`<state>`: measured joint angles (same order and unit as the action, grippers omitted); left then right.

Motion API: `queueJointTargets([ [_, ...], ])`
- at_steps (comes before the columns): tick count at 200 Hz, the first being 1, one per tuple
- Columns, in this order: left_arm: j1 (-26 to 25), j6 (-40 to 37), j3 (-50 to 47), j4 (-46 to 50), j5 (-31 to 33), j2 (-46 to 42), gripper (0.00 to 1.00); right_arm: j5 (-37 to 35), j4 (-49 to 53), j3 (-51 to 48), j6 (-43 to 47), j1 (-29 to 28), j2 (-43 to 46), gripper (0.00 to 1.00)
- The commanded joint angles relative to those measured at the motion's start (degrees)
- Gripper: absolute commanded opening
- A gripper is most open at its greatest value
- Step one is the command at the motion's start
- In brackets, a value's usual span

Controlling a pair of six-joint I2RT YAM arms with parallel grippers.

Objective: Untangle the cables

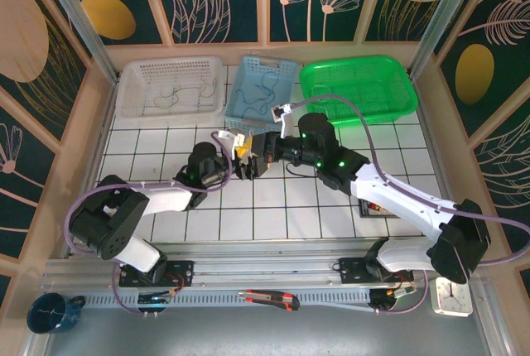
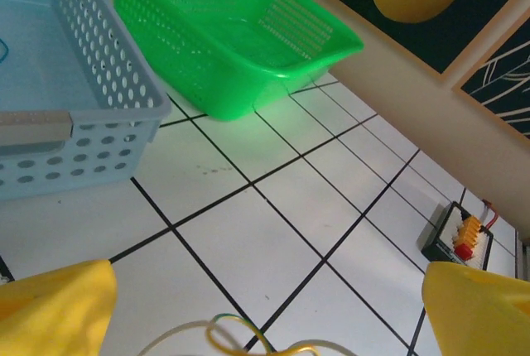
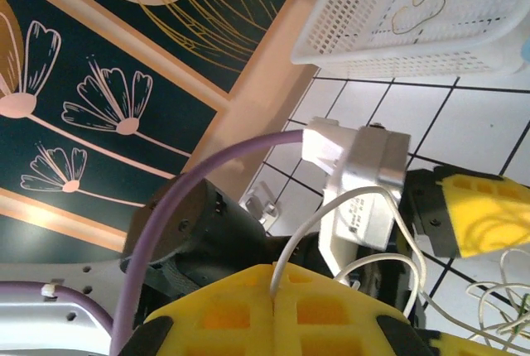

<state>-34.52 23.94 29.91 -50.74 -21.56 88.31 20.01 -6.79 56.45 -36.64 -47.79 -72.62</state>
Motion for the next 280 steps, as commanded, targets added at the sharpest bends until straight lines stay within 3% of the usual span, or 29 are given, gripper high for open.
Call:
queueJointTargets([
  [1,-0.45,0.65,0.17,-4.98,-0.19,1.86,0.83,1.35,-3.07,1.10,-0.97,-0.37,1.50,0.00],
  [28,-0.40,1.12,-1.07,-5.89,-0.11,4.14,0.50,1.52,-2.85,3.11,-0.79,-0.04,2.15,0.00],
  [39,-0.44,1.45,-2.12,-6.81,0.84,4.79,0.42,1.66,-2.79,4.28,-0.84,0.53,2.48,0.00],
  [145,-0.40,3.06,-6.40,-9.83,2.14,8.25,0.30,8.01,-7.80,13.50,-5.83,9.28,6.06,0.00],
  [177,-0.40,3.30,-6.97,-8.96,2.34,6.54,0.38,8.55,-7.80,12.46,-6.26,10.31,6.48,0.00],
  [243,-0.43,6.19,-3.64,0.29,3.96,-3.20,0.77,11.38,-9.53,4.54,-7.21,13.84,8.54,0.00],
  [280,-0.39,12.25,0.64,4.42,1.83,-7.54,0.85,13.21,-11.92,-0.39,-8.03,16.07,10.01,0.00],
])
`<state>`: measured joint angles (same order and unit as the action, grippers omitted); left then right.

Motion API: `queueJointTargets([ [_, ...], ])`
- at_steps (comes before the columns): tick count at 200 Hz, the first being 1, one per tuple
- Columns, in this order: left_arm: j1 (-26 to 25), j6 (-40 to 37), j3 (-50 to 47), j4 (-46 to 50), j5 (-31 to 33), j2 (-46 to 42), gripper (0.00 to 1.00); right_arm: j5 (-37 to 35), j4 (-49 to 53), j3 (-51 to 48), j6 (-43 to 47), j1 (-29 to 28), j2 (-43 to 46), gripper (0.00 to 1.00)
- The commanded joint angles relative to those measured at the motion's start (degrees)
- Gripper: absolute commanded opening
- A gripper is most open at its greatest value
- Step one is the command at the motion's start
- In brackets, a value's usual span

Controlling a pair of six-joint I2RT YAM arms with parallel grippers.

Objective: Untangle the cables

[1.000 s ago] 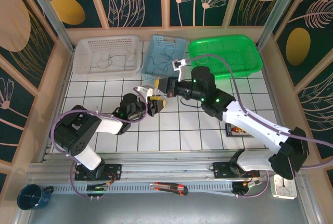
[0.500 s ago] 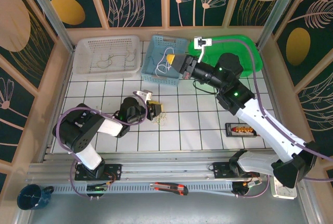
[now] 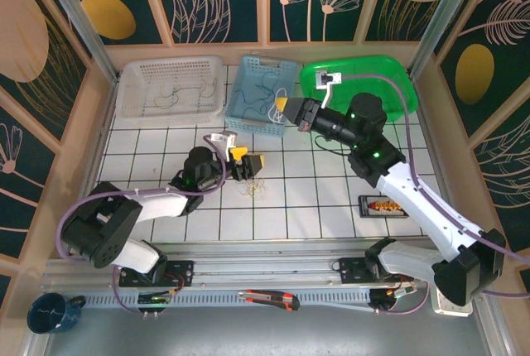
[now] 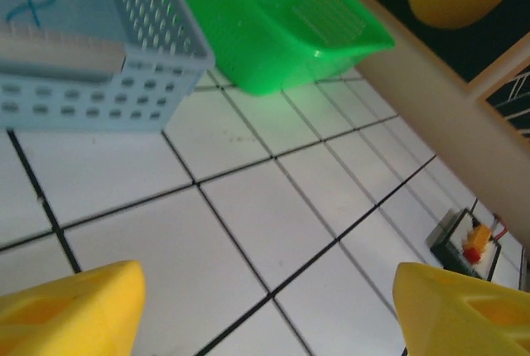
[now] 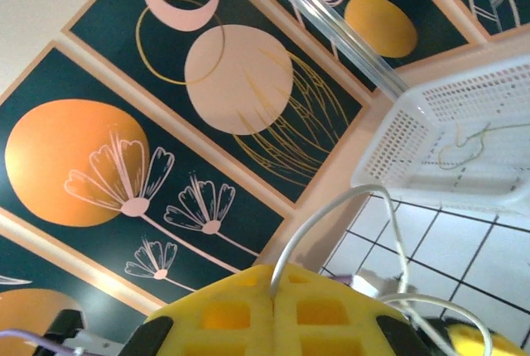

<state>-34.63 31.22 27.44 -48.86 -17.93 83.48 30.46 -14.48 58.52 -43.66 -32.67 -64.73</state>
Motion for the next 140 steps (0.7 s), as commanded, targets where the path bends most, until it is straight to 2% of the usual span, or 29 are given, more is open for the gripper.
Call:
queueJointTargets([
  [1,-0.32,5.11,3.13,2.46,-1.91,-2.80,0.85,2.85,-4.32,-2.59,-1.13,0.98,2.09,0.00],
  [22,-0.30,7.41,3.63,-0.34,-4.73,-4.03,0.87,4.15,-6.41,-4.65,-2.89,3.79,2.16,0.00],
  [45,-0.34,6.16,4.50,-0.84,-6.09,-5.02,0.87,4.95,-8.02,-5.95,-4.38,4.58,1.98,0.00],
  [140,-0.33,3.50,9.73,-2.12,-8.32,-5.09,0.84,9.13,-15.53,-10.12,-10.02,4.22,0.96,0.00],
])
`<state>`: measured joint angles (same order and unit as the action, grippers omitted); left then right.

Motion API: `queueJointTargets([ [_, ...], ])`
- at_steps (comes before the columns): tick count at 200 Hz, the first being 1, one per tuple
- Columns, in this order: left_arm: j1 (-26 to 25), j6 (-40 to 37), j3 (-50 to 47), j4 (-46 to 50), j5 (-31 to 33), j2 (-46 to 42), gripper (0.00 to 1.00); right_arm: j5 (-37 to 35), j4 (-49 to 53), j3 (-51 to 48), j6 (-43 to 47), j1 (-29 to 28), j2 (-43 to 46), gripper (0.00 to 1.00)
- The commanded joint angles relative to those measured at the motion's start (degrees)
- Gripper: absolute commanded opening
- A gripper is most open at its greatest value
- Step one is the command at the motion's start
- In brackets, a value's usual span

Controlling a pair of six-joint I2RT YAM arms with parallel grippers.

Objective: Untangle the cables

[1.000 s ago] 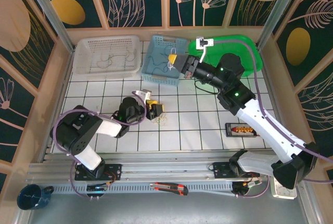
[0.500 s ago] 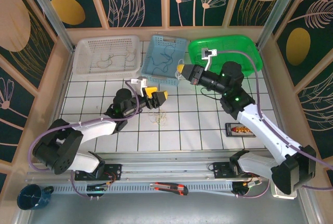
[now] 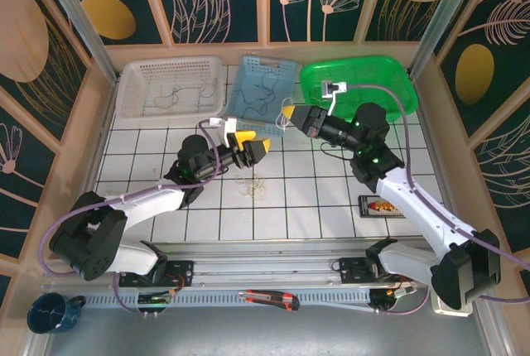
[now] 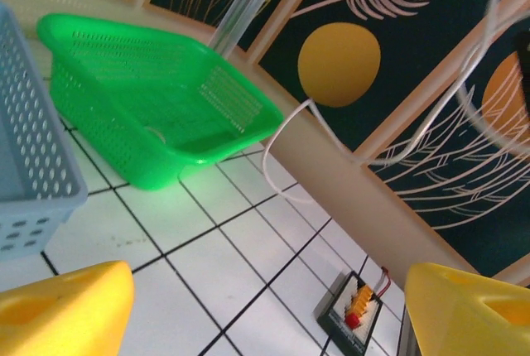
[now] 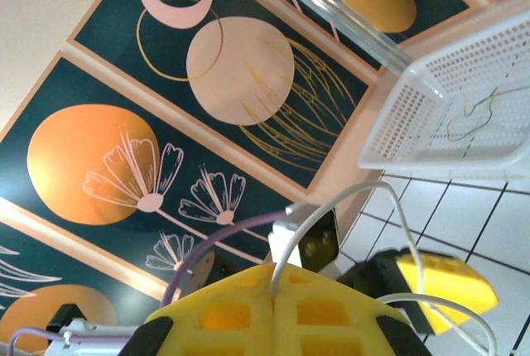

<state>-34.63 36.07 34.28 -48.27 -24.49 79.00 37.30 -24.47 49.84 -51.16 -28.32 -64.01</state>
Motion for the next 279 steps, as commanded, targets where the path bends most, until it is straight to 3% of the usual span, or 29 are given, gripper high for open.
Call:
queueJointTargets([
  [1,-0.34,-1.36,2.98,-2.71,-1.78,-0.56,0.84,2.31,-5.61,-1.48,-2.53,-0.10,0.22,0.00],
  [158,-0.28,-0.81,6.58,-4.24,-2.93,3.42,0.78,2.43,-9.41,-3.06,-3.60,-7.25,-2.79,0.00],
  [187,-0.31,-0.94,6.88,-4.54,-2.03,3.77,0.61,2.34,-9.64,-3.26,-3.91,-7.96,-2.48,0.00],
  [244,-0.34,-3.03,7.63,-0.67,6.64,0.15,0.01,0.35,-3.84,-6.78,-0.78,-7.78,1.05,0.00],
  [279,-0.29,-5.53,9.98,3.83,9.98,-3.14,0.00,-1.39,-1.64,-10.73,0.30,-7.48,2.49,0.00],
])
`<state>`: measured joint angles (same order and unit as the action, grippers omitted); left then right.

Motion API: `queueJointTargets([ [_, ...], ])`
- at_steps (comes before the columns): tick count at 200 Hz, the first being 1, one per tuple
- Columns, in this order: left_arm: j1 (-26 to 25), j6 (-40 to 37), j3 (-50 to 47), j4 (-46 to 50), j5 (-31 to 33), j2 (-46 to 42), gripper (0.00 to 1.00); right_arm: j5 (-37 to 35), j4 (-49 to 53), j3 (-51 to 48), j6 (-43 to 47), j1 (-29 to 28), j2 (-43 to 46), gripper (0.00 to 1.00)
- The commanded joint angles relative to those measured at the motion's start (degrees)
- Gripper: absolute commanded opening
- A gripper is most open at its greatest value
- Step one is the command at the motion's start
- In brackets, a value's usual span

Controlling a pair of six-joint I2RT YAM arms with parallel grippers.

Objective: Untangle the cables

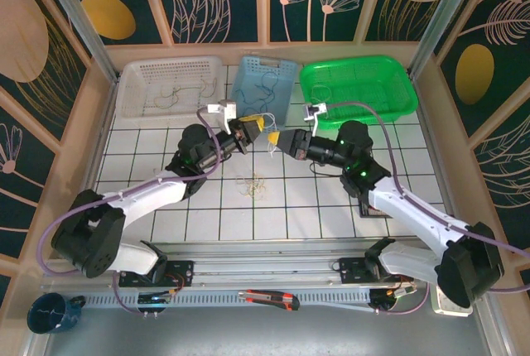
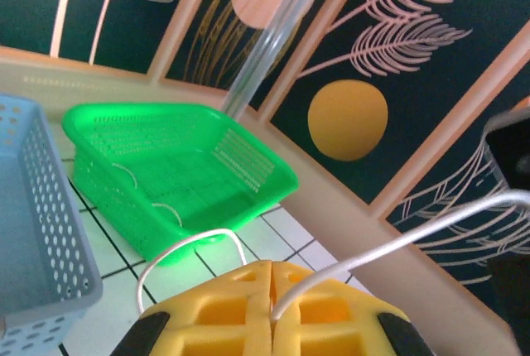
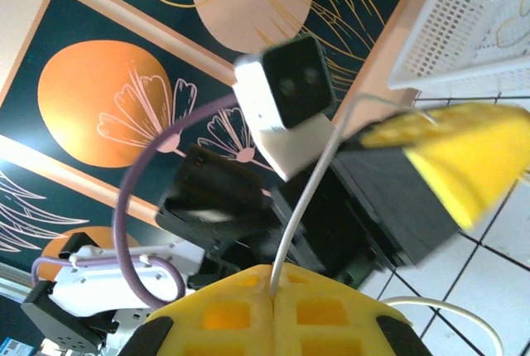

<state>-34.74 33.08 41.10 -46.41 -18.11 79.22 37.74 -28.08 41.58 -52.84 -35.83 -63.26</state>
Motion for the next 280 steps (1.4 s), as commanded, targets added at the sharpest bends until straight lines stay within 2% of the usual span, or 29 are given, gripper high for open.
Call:
queueJointTargets([
  [1,-0.21,-2.60,3.22,2.04,3.65,-3.41,0.00,-1.85,2.01,-2.56,2.01,0.01,1.79,0.00],
  [35,-0.24,-3.55,5.41,4.98,4.12,-5.43,0.00,-3.19,2.07,-5.78,2.26,0.15,1.83,0.06],
  [96,-0.22,-3.37,8.38,7.33,2.98,-6.10,0.00,-3.72,-2.14,-10.69,0.44,0.15,-0.88,0.09],
  [113,-0.24,-3.37,8.37,7.39,2.99,-6.29,0.00,-3.72,-2.77,-11.00,0.36,0.15,-1.46,0.13],
  [129,-0.24,-3.36,8.38,7.65,2.90,-6.30,0.00,-3.64,-2.89,-10.95,0.44,0.13,-1.64,0.26],
  [145,-0.23,-3.46,8.18,7.69,2.90,-6.45,0.00,-3.72,-2.62,-10.67,0.64,0.13,-1.68,0.32],
  [205,-0.24,-2.71,8.03,7.65,4.17,-7.26,0.00,-5.93,0.84,-9.96,2.81,0.14,-0.60,0.34],
  [280,-0.24,4.27,8.47,10.07,9.06,-8.20,0.00,-9.01,1.62,-7.45,9.95,-1.08,3.59,0.51],
])
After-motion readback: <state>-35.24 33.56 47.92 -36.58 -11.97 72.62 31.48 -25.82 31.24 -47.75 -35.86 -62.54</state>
